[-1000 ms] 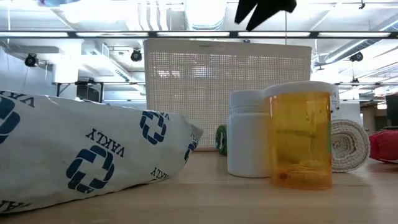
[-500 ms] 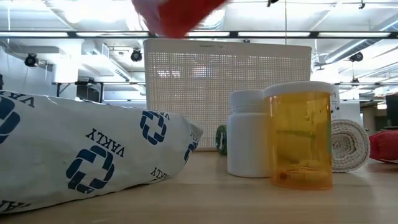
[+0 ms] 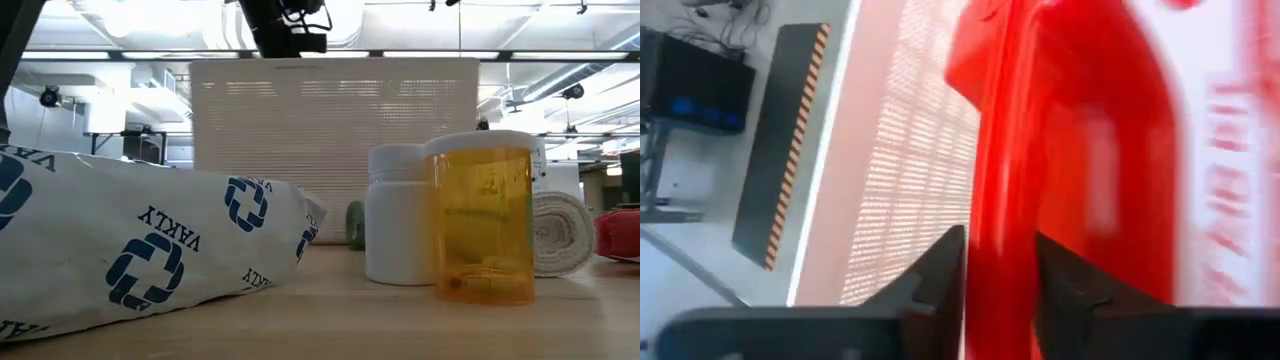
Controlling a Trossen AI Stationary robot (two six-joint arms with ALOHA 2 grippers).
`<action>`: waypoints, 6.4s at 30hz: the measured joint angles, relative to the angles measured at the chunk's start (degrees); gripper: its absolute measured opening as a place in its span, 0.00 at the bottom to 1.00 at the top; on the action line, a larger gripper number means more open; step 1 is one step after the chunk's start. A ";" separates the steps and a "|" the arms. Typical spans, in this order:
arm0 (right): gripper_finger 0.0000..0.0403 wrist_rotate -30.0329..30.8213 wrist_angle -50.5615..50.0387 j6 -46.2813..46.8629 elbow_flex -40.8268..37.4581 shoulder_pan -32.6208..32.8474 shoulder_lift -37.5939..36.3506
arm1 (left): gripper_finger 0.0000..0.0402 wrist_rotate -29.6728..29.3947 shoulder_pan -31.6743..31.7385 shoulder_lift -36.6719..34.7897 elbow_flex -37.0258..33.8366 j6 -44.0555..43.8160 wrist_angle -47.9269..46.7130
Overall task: Pick & place medical supplies in basket/bin
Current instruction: Put the red first aid kit into the bin, then put the top white medicine bottle into the bin, then put the red bandage into the bin
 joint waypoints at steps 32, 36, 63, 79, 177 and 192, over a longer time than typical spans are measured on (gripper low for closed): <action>0.49 -42.15 28.66 7.68 -37.90 13.39 2.16 | 0.40 9.10 -21.57 -45.44 -31.93 -34.77 -10.25; 0.54 -42.21 28.82 4.84 -40.36 13.83 3.13 | 0.40 8.84 -24.83 -48.89 -39.02 -40.87 -9.47; 0.91 -20.28 50.88 9.00 -59.12 13.79 3.62 | 0.40 8.50 -26.18 -43.05 -40.90 -48.43 -8.86; 0.91 -22.44 69.98 -6.64 -65.55 13.76 8.16 | 0.40 8.57 -26.18 -39.96 -40.07 -54.93 -8.89; 0.81 -39.06 17.81 25.31 -37.24 34.32 12.20 | 0.40 5.08 -26.16 -39.89 -41.22 -43.76 -7.57; 0.74 -41.79 34.07 31.79 -49.68 30.74 11.39 | 0.40 5.14 -26.16 -39.89 -41.22 -46.43 -7.60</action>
